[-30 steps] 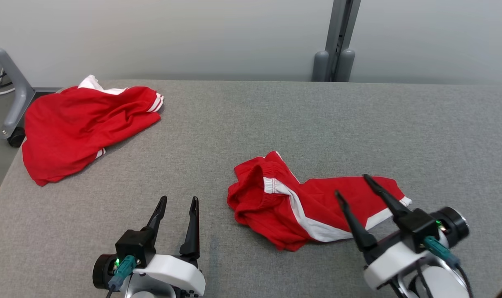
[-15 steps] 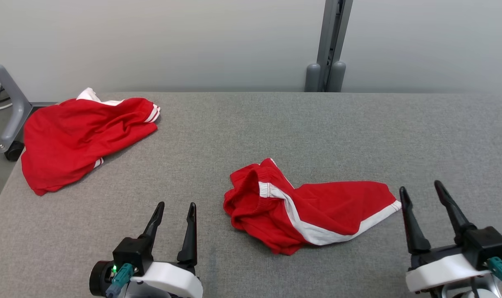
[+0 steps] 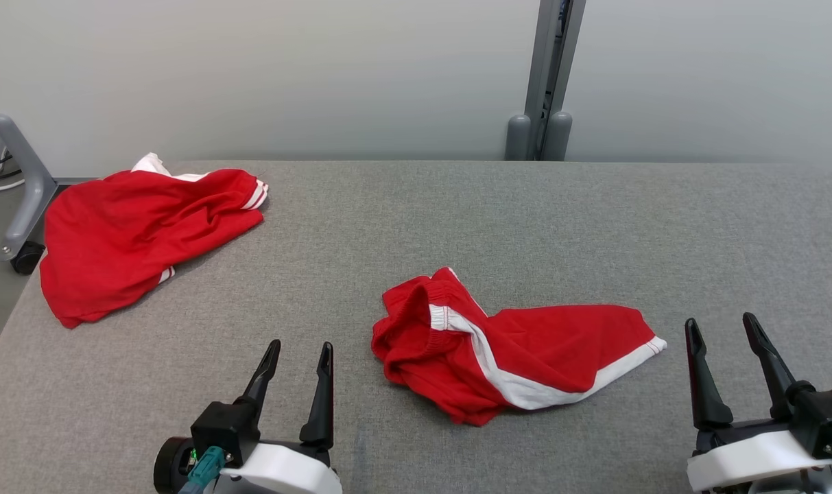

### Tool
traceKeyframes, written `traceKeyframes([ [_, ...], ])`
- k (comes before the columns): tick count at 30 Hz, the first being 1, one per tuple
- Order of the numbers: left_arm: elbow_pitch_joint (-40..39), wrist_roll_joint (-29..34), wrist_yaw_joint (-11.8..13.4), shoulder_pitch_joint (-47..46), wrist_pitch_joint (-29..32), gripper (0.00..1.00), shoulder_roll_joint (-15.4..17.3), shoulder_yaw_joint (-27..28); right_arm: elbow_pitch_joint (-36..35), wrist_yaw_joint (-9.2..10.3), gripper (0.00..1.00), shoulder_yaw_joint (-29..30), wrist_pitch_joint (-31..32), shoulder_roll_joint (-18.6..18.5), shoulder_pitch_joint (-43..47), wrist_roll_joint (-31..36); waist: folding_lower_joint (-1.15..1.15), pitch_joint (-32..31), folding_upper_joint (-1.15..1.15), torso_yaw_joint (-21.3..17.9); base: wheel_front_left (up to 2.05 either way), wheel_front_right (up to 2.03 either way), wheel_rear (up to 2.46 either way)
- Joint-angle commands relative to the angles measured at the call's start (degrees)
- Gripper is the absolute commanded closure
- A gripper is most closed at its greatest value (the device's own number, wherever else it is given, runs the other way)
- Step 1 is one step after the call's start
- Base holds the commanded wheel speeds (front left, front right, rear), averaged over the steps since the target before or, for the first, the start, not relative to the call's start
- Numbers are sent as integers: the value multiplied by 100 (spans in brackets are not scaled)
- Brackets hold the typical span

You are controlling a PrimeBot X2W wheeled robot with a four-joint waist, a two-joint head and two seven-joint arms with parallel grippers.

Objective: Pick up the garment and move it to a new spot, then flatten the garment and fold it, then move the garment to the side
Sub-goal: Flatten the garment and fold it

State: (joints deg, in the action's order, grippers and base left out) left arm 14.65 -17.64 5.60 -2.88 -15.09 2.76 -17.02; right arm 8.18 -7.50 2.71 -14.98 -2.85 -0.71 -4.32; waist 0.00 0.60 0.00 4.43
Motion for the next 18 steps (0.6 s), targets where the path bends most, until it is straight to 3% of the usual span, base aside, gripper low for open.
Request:
traceKeyframes([
  [1,-25,20,12,-54,-11,0,24,5,30,2,0,9,-31,-13,-49,-54,0,2,0,1,0,0,0],
  [18,8,65,16,-102,-11,0,23,20,326,2,0,-53,-31,-14,-121,-229,0,12,0,13,0,0,0],
])
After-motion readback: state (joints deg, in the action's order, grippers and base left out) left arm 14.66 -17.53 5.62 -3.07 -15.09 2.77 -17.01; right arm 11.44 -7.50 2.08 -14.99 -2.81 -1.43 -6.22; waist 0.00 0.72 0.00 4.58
